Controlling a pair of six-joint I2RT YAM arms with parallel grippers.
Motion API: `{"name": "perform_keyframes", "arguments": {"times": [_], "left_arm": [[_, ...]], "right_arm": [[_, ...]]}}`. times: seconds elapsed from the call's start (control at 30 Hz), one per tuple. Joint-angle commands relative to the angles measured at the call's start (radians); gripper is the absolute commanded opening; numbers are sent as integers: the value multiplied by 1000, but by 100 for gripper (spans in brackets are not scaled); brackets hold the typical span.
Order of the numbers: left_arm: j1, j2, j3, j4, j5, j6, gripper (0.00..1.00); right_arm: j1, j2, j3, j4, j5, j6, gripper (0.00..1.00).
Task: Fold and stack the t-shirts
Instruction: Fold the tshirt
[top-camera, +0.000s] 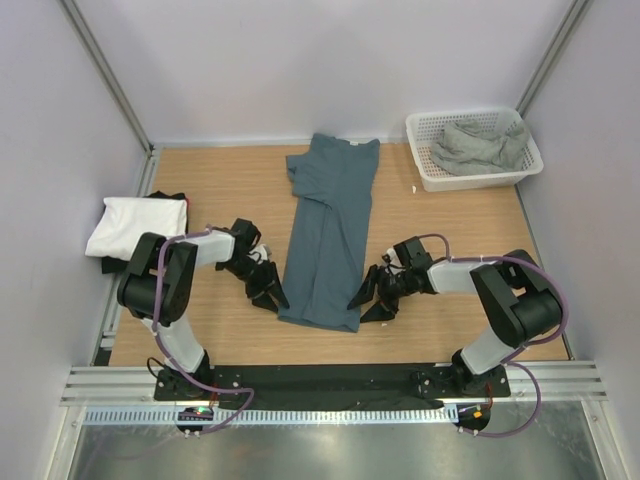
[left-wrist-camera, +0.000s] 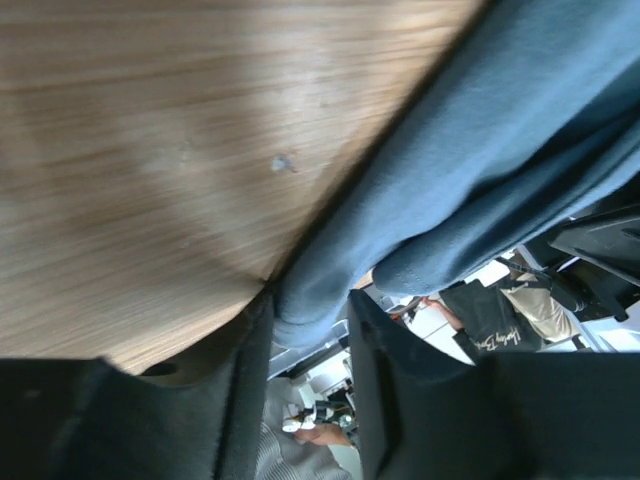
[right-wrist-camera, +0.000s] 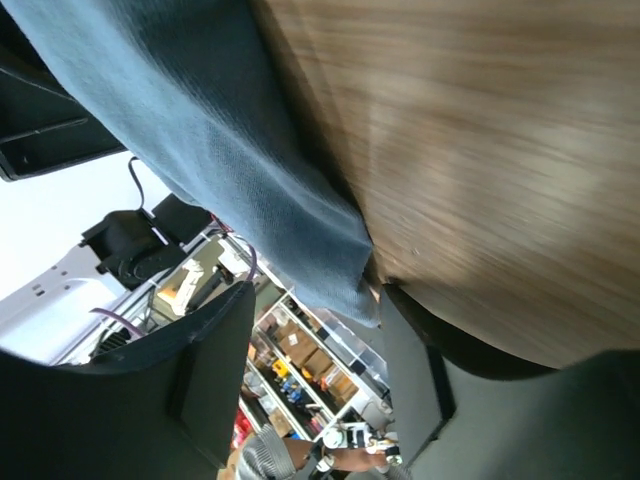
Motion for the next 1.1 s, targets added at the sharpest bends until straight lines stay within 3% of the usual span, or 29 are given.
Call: {"name": "perform_keyframes", "arguments": {"times": [0.0,0.17,0.33,0.4,0.43,0.6,0.73,1.07], "left_arm": [[4,23,-21,41,-10,1,36],[1,23,-29,58,-2,-8,31],[-21,24,-30,82,10,-19,18],[-28,21,-26,85,13,-19,12],[-36,20,-16,87,18,-18,10],[-88,7,31,79,42,4,0],[-134,0,91,65,64,24,0],[-211,-45,241,30,98,84,0]], "right_arm": [[38,25,-22,27,38,33,59],[46,19,-24,26,36,16,43],[46,-2,-27,35,38,-1,27],[48,-13,-30,23,42,-16,16],[45,-34,-30,12,47,-25,2],[-49,-109,-22,-113,45,-105,1],[-167,-151,-15,-246,36,-217,1],[-225,-208,120,-307,-2,-294,1]]}}
